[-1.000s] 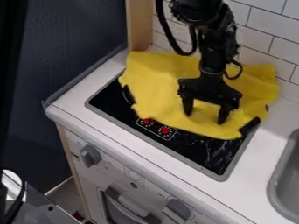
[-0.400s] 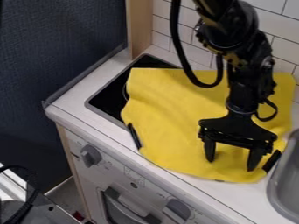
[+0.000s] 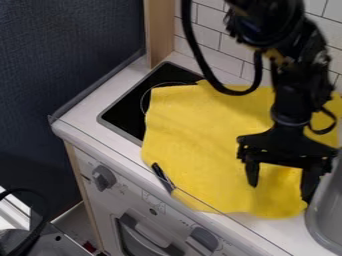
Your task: Move cloth from top left of the machine to the bottom right
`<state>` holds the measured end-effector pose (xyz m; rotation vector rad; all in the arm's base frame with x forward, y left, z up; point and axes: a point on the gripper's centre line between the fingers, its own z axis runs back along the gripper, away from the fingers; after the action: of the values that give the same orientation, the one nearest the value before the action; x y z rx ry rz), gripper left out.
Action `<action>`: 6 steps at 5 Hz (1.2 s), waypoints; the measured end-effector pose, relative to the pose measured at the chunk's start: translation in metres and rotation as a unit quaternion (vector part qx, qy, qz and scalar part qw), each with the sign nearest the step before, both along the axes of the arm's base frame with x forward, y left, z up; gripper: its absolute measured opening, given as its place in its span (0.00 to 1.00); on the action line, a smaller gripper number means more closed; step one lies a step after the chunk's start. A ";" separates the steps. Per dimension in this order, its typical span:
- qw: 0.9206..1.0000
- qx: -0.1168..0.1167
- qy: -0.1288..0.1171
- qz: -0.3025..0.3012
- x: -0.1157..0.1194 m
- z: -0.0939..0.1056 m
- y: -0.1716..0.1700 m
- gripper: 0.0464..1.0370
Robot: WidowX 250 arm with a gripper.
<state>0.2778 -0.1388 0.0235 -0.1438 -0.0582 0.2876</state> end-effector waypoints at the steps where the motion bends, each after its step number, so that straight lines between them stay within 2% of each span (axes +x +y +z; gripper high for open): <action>1: 0.999 0.031 -0.014 -0.028 0.000 0.014 0.010 0.96; 2: 0.997 0.038 -0.053 -0.051 0.002 0.039 0.020 0.96; 3: 0.996 0.067 -0.041 -0.033 0.006 0.043 0.044 0.96; 4: 0.997 0.076 -0.015 0.002 0.014 0.035 0.089 0.96; 5: 0.996 0.081 -0.018 0.016 0.030 0.044 0.131 0.96; 6: 0.996 0.086 0.013 0.033 0.050 0.047 0.171 0.96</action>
<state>0.3274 0.0324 0.0702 0.0339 -0.0610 0.3499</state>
